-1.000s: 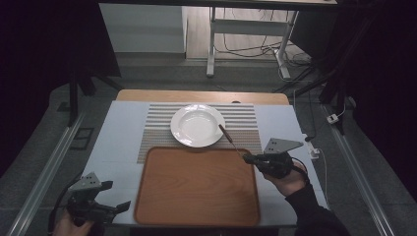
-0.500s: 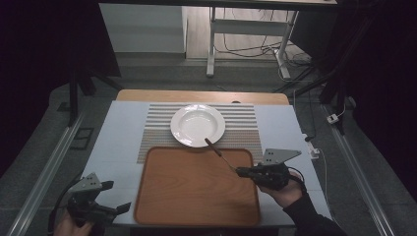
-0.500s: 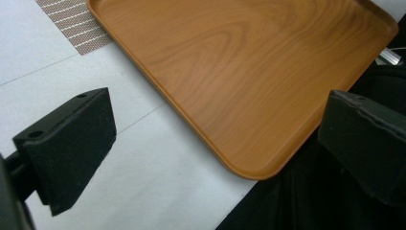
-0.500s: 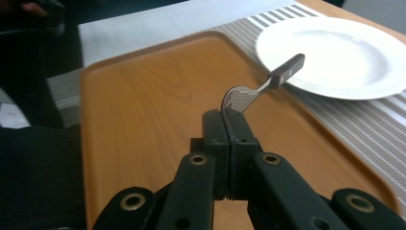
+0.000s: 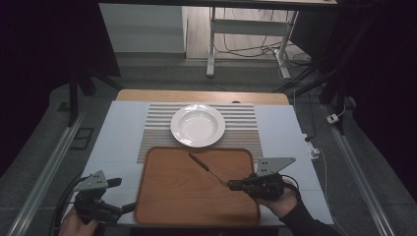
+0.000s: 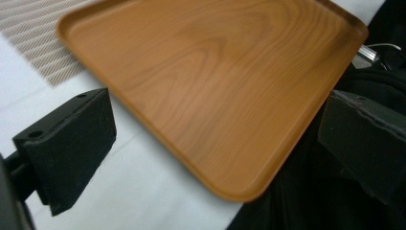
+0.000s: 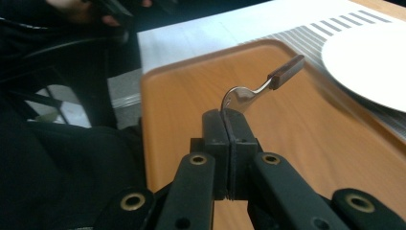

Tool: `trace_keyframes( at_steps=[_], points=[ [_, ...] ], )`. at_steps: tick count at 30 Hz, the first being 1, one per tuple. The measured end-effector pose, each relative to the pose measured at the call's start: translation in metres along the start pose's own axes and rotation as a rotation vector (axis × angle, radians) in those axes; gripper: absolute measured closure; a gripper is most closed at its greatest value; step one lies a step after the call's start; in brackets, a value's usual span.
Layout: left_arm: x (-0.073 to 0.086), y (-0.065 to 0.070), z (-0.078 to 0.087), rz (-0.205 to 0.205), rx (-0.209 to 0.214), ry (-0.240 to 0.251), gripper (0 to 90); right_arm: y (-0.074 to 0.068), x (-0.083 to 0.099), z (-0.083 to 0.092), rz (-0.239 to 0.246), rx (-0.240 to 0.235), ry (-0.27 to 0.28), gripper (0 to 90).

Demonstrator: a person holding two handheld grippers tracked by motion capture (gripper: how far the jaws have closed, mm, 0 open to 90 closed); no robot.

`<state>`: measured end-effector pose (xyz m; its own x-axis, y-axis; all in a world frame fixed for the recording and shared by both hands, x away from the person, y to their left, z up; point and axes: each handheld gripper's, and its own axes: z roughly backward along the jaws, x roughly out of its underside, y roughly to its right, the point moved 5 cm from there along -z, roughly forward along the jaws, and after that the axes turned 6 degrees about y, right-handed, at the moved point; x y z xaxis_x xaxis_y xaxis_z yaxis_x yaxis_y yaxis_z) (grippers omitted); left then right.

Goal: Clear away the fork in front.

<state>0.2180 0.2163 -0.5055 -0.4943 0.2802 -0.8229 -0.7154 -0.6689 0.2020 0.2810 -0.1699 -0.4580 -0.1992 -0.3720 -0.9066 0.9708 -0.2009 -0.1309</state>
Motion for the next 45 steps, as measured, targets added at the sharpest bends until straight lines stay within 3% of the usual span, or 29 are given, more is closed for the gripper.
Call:
trace_keyframes(
  at_steps=[5,10,16,18,25,29,34,36,37,38,40,42,43,44,45],
  points=[
    [-0.010,0.003,-0.016,-0.041,0.036,-0.017,0.0,-0.010,0.001,-0.004,0.008,-0.049,0.000,89.8],
    [-0.021,0.010,-0.034,-0.137,0.066,-0.030,0.0,-0.017,0.002,-0.007,0.014,-0.097,-0.007,89.8],
    [-0.041,0.019,-0.058,-0.249,0.112,-0.080,0.0,-0.029,0.001,-0.012,0.015,-0.177,-0.001,89.8],
    [-0.044,0.019,-0.061,-0.263,0.121,-0.082,1.4,-0.032,0.001,-0.013,0.020,-0.202,-0.001,89.8],
    [-0.059,0.028,-0.082,-0.343,0.248,-0.101,1.5,-0.040,0.001,-0.017,0.038,-0.254,-0.022,89.8],
    [-0.061,0.035,-0.096,-0.436,0.283,-0.149,3.9,-0.044,0.001,-0.019,0.052,-0.285,-0.029,89.8],
    [-0.060,0.044,-0.106,-0.547,0.325,-0.191,15.1,-0.050,0.001,-0.021,0.071,-0.330,-0.040,89.8],
    [-0.059,0.048,-0.107,-0.590,0.348,-0.200,25.5,-0.052,0.002,-0.022,0.084,-0.343,-0.053,89.9],
    [-0.059,0.051,-0.107,-0.612,0.363,-0.203,25.5,-0.052,0.002,-0.022,0.084,-0.343,-0.053,89.9],
    [-0.058,0.053,-0.107,-0.636,0.379,-0.204,34.2,-0.053,0.002,-0.022,0.091,-0.358,-0.057,89.9],
    [-0.056,0.056,-0.107,-0.683,0.402,-0.210,37.5,-0.053,0.002,-0.022,0.097,-0.361,-0.065,89.9],
    [-0.053,0.060,-0.107,-0.722,0.428,-0.214,46.8,-0.054,0.004,-0.023,0.101,-0.367,-0.075,89.9],
    [-0.051,0.062,-0.107,-0.734,0.444,-0.218,57.2,-0.054,0.005,-0.024,0.103,-0.374,-0.086,89.9],
    [-0.050,0.063,-0.107,-0.751,0.455,-0.221,57.2,-0.054,0.005,-0.024,0.103,-0.374,-0.086,89.9],
    [-0.049,0.064,-0.107,-0.762,0.464,-0.221,68.1,-0.054,0.005,-0.024,0.100,-0.377,-0.090,89.8]
  ],
)
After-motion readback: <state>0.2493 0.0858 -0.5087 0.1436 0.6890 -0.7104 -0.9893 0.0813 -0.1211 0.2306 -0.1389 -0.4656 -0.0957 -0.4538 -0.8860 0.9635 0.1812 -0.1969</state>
